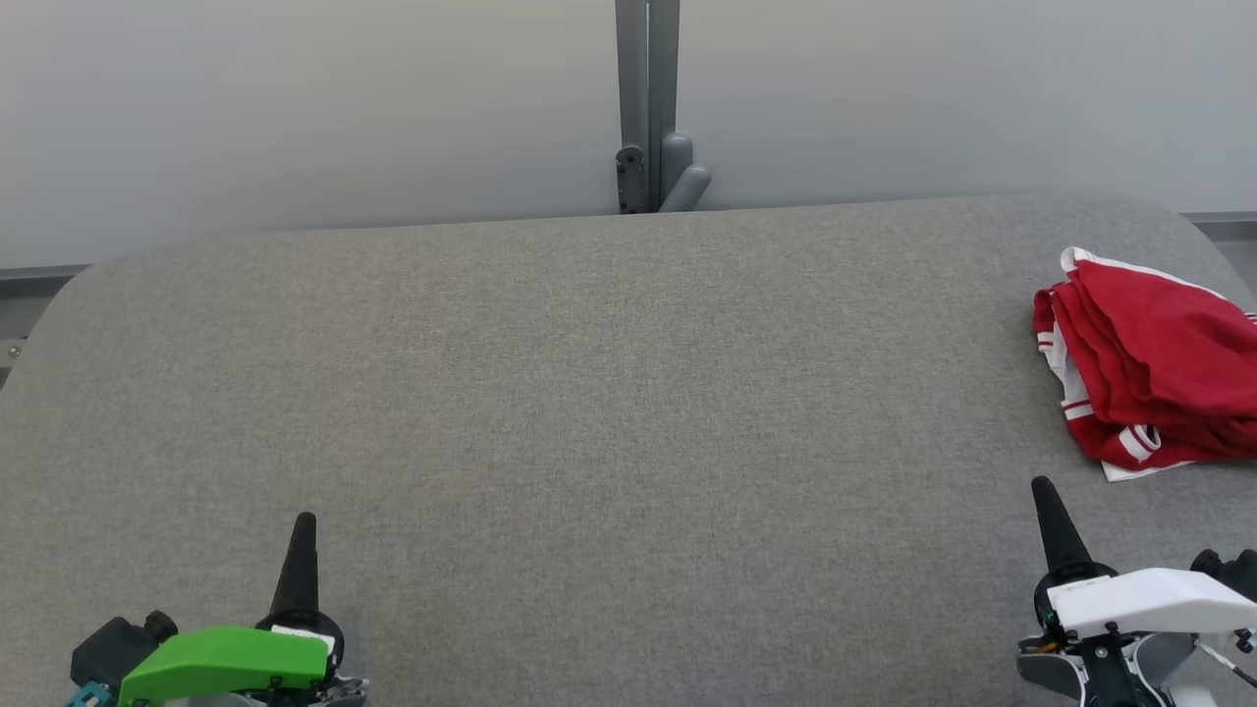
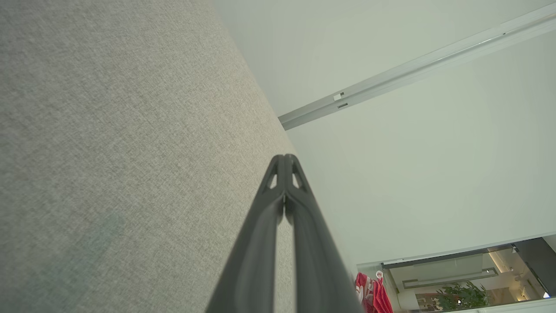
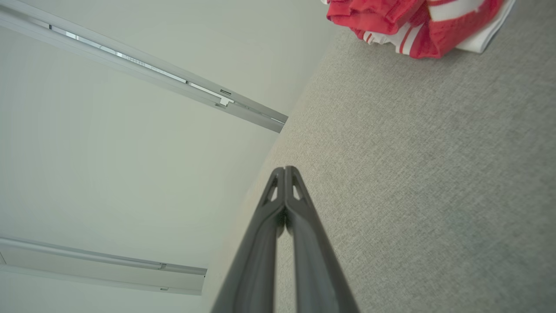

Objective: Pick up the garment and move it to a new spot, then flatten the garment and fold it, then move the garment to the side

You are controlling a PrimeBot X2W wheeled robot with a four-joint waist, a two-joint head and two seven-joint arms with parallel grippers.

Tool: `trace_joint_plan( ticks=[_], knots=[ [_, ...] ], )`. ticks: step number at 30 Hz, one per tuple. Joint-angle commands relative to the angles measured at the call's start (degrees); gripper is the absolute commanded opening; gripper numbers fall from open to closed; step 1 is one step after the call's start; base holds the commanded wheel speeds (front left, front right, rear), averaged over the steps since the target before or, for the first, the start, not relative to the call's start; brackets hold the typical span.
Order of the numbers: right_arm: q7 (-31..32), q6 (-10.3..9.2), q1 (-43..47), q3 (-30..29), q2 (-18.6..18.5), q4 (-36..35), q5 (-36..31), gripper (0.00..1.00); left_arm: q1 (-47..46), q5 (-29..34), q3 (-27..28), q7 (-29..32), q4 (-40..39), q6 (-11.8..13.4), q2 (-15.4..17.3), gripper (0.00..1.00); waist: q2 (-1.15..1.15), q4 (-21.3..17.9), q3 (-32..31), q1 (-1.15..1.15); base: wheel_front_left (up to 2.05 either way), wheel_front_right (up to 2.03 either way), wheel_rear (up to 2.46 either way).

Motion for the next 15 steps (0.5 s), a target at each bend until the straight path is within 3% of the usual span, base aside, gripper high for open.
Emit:
trace_joint_plan(
  ticks=[1, 15],
  knots=[
    [0.28, 0.03, -1.47, -0.18, -0.36, -0.25, 1.42, 0.0, -1.55, -1.44, 0.53, 0.22, -0.52, -0.26, 0.54, 0.0, 0.0, -0.02, 0.02, 0.0, 0.0, 0.0, 0.0],
    [2.28, 0.03, -2.76, -0.23, -0.42, 0.19, 9.56, 0.0, -2.9, -8.22, 1.83, 2.26, -0.56, -0.57, 0.52, 0.0, 0.0, -0.28, 0.37, 0.0, 0.0, 0.0, 0.0]
  ],
)
